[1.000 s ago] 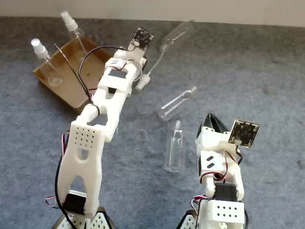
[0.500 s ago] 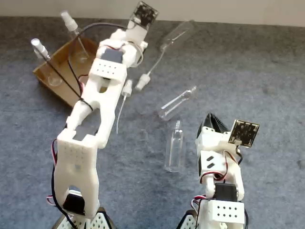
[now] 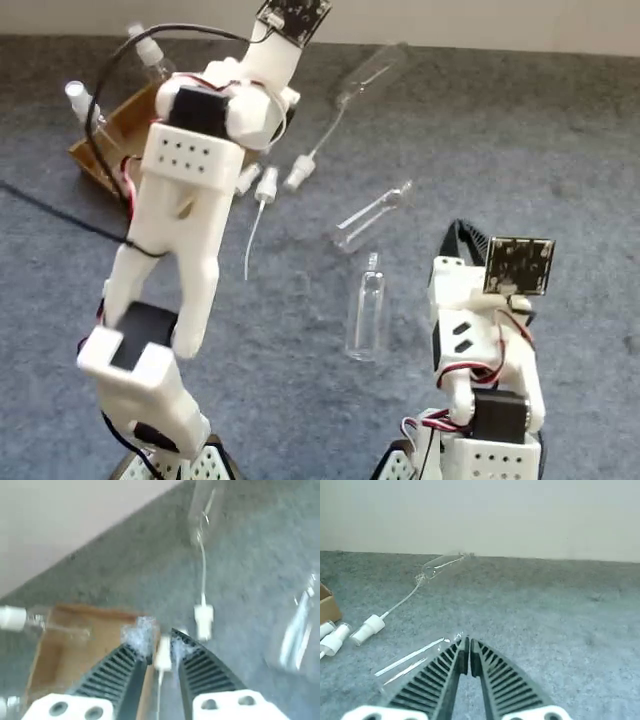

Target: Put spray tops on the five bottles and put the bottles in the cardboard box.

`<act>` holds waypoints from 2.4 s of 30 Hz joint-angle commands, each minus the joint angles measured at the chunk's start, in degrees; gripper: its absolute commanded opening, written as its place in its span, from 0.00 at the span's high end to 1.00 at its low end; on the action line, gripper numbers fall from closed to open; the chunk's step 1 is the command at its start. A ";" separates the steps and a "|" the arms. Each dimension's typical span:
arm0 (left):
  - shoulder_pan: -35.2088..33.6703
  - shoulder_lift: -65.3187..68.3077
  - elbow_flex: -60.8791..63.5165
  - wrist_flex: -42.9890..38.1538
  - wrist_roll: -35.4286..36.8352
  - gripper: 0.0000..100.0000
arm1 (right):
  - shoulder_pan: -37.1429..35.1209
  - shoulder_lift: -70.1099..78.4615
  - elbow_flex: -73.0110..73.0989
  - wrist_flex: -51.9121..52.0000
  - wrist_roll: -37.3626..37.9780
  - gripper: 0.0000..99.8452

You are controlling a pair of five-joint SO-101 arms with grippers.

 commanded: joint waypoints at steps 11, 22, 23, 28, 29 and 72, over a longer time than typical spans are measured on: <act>2.15 -16.40 -2.42 23.21 11.69 1.00 | 0.75 43.65 -38.55 2.42 2.99 0.99; 1.98 -30.64 23.25 21.10 11.60 1.00 | 0.13 75.65 -66.33 2.24 2.99 0.99; 2.15 -32.92 27.12 19.69 11.60 1.00 | -0.48 78.55 -69.14 2.24 2.99 0.99; 2.07 -45.85 47.96 11.69 11.60 1.00 | -3.38 93.41 -81.80 2.24 2.99 0.99; 1.89 -48.48 52.44 9.23 11.60 1.00 | -3.91 96.40 -84.88 2.24 2.99 0.99; 2.33 -62.20 97.80 -28.75 17.23 1.00 | -11.30 173.49 -149.76 -35.21 3.08 0.99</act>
